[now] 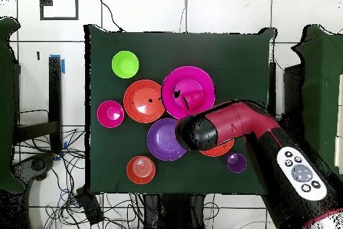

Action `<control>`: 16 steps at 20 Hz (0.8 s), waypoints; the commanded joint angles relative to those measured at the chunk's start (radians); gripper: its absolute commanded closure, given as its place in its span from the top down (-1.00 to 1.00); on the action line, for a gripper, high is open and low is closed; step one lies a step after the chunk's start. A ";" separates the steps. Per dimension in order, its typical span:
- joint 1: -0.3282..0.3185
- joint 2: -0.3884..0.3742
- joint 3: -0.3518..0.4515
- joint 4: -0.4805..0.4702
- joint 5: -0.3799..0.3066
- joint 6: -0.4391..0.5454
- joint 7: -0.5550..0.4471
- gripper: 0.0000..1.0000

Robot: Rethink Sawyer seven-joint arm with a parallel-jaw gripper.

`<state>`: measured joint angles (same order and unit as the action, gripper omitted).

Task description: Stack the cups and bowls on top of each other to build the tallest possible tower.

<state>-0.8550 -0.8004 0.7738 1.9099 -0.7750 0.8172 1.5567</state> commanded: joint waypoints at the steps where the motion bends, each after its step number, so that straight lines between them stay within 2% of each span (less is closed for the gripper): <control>1: -0.160 -0.103 0.067 0.122 0.009 0.016 -0.337 1.00; 3: -0.214 -0.145 0.098 0.165 0.032 0.043 -0.380 1.00; 7: -0.281 -0.176 0.157 0.215 0.025 0.049 -0.402 1.00; 9: -0.295 -0.171 0.173 0.227 0.006 0.039 -0.391 1.00; 16: -0.282 -0.157 0.177 0.261 -0.071 0.005 -0.314 1.00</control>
<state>-1.1900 -0.9714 0.8790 2.0526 -0.7558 0.8176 1.5407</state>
